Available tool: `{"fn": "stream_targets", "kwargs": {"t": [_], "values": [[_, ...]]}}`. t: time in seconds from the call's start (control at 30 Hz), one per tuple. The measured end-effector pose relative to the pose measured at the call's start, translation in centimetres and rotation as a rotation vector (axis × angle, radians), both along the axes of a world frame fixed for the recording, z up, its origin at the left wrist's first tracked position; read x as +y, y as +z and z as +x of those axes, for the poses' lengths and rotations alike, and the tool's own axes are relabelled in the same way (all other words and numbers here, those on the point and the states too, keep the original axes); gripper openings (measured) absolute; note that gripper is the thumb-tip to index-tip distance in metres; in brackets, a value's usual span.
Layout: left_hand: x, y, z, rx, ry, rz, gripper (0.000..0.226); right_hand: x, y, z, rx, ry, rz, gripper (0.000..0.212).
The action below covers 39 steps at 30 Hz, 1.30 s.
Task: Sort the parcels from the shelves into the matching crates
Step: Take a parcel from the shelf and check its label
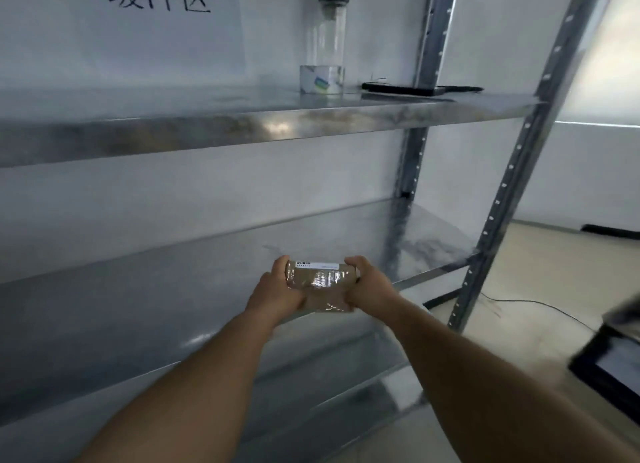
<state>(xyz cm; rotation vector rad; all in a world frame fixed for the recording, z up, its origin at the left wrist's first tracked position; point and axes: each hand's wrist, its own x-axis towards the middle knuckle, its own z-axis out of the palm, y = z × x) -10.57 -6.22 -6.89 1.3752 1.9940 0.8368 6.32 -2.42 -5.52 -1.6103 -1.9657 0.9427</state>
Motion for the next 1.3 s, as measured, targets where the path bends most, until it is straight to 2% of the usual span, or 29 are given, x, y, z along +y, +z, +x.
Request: {"fn": "stream_targets", "kwargs": {"t": [0.13,0.23,0.37,0.43,0.5,0.53,0.6,0.73,0.8,0.87,0.97,1.07,1.13,1.2,1.3], "values": [[2.7,-0.1,7.0,-0.053,-0.051,0.05,0.038,0.6,0.8,6.9,0.071,-0.135,0.012,0.007],[4.3,-0.2,11.8,-0.034,-0.093,0.088,0.027,0.8,0.8,11.6,0.068,-0.237,0.049,0.029],[5.6,-0.6,17.5,-0.005,-0.173,0.099,0.021,1.1,-0.5,17.1,0.041,-0.399,0.082,0.007],[6.2,-0.8,19.8,-0.031,-0.221,0.085,0.024,1.1,-1.1,19.4,0.124,-0.455,0.058,0.036],[7.0,-1.0,21.7,-0.058,-0.295,0.064,0.052,1.1,-1.5,21.3,0.175,-0.488,0.059,0.076],[7.4,-1.1,22.6,-0.059,-0.343,0.055,0.068,1.1,-1.6,22.2,0.198,-0.51,0.057,0.088],[8.5,-1.6,24.1,-0.053,-0.439,0.044,0.077,1.5,-2.1,23.8,0.237,-0.561,0.036,0.093],[11.4,-2.9,26.8,-0.11,-0.517,0.016,0.065,2.4,-2.8,26.8,0.227,-0.631,0.033,0.087],[13.1,-3.2,28.5,-0.192,-0.525,0.014,0.046,3.1,-3.0,28.0,0.201,-0.663,0.036,0.069],[14.7,-2.9,30.2,-0.244,-0.531,0.038,0.023,4.1,-3.1,29.2,0.197,-0.701,0.024,0.041],[17.3,-2.1,32.7,-0.226,-0.55,0.049,0.025,6.0,-2.7,31.0,0.267,-0.818,0.027,0.025],[19.9,-2.0,34.6,-0.243,-0.589,0.037,0.015,7.6,-2.2,32.8,0.251,-0.882,0.045,0.011],[21.6,-2.3,35.8,-0.285,-0.63,0.039,0.021,8.4,-2.1,33.8,0.24,-0.887,0.042,0.014],[22.8,-2.5,37.1,-0.347,-0.687,0.037,0.037,8.9,-2.0,34.7,0.228,-0.9,0.047,0.02],[24.0,-3.1,38.9,-0.337,-0.795,0.063,0.053,9.4,-2.3,36.2,0.259,-0.944,0.048,0.027]]}}
